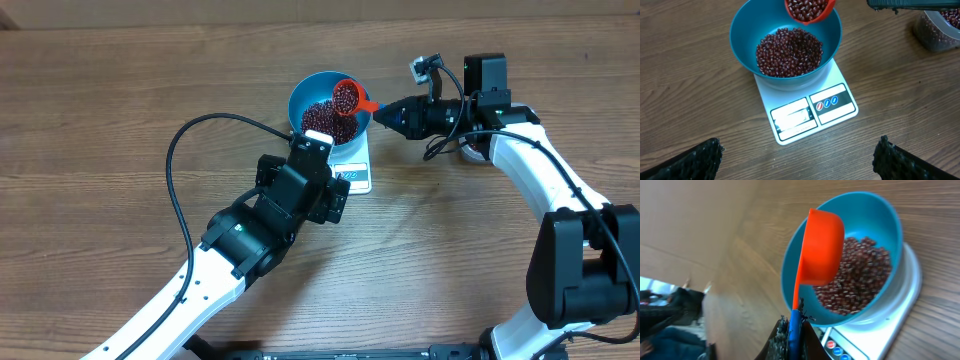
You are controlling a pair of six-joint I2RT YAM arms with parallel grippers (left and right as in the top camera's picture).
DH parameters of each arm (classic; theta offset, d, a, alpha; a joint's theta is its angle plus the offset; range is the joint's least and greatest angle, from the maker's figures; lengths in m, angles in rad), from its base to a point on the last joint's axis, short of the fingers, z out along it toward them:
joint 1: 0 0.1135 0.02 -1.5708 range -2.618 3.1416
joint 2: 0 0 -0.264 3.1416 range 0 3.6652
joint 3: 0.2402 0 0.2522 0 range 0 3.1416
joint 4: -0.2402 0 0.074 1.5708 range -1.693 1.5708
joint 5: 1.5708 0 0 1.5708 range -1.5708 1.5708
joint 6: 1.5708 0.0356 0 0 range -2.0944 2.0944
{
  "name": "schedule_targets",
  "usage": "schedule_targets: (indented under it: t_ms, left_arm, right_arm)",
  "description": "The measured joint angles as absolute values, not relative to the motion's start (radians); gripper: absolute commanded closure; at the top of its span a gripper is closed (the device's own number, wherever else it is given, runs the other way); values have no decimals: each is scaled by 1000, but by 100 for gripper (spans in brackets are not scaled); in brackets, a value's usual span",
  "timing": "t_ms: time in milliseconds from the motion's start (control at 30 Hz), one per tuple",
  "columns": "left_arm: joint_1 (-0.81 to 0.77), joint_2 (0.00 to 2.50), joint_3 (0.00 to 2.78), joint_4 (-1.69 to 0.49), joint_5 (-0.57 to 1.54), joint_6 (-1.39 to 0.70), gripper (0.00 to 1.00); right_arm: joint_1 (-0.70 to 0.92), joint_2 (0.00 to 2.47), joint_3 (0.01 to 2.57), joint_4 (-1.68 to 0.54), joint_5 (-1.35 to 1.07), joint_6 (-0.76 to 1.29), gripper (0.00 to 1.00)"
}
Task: Scoop item into bowl and weigh 150g on scale
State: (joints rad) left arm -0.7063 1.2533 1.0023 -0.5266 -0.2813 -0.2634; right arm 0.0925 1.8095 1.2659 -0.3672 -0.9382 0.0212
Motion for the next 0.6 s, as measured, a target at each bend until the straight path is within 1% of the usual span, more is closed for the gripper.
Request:
schedule_targets:
  t_ms: [600]
  left_arm:
    - [-706, 1253, 1002, -527, -281, -263, 1]
  right_arm:
    - [93, 1810, 1266, -352, -886, -135, 96]
